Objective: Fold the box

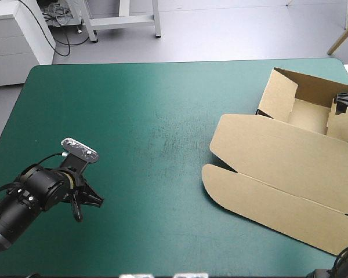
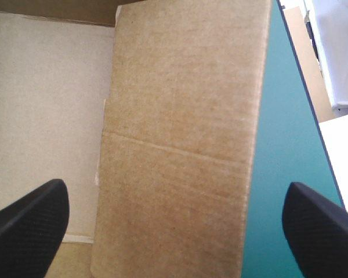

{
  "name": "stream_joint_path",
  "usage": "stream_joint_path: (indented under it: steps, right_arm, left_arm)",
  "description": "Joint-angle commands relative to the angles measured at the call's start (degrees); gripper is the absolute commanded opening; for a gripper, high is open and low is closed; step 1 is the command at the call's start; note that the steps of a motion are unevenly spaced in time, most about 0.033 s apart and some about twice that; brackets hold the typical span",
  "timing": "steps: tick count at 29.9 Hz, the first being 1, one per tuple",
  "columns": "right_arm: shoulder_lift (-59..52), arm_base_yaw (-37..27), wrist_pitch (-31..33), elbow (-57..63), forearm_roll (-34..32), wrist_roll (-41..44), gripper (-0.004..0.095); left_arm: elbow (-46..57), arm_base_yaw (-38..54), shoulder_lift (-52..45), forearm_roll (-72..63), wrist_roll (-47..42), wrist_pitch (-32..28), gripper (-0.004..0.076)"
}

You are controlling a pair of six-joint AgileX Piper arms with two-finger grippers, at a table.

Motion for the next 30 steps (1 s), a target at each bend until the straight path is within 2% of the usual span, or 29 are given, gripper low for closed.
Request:
stream_joint_path:
  steps: [1,7,9,12,13,20,25,30]
  right_arm:
    - [-4.5,-0.3,-0.3,-1.3,0.2,-0.5,0.0848]
    - [-8.7,-0.3,-0.1,-1.3,2.7,0.2,0.0502]
    - [-10.2,-0.3,0.7,-1.3,3.5,0.2,0.0334]
    - [-11.9,-0.2,2.9,-1.3,4.8,0.1,0.0017]
    - [-12.3,-0.2,3.8,-1.3,5.5,-0.2,-0.0016]
    - [-18.8,3.5,4.5,-1.2,12.9,-5.0,-0.0009]
    - [-23.5,12.9,5.2,-1.1,9.8,-5.1,-0.0007]
    - [-28.1,22.1,5.2,-0.1,6.5,-5.1,-0.0008]
  left_arm:
    - [-1.4,-0.2,-0.9,1.2,-0.4,-1.7,-0.001]
    - [-1.4,-0.2,-0.9,1.3,-0.9,-1.8,-0.001]
    - [-1.4,-0.2,-0.9,1.7,-0.9,-1.8,-0.001]
    - [-1.4,-0.2,-0.9,1.8,-0.9,-2.5,-0.001]
    - [-1.4,-0.2,-0.9,1.8,-0.9,-2.8,-0.001]
    - [-1.4,-0.2,-2.1,1.2,-0.9,-7.4,-0.001]
    - [-1.4,-0.2,-4.6,-0.3,-0.9,-9.7,-0.001]
    - [-1.4,-0.2,-7.1,-1.3,-0.9,-8.4,-0.001]
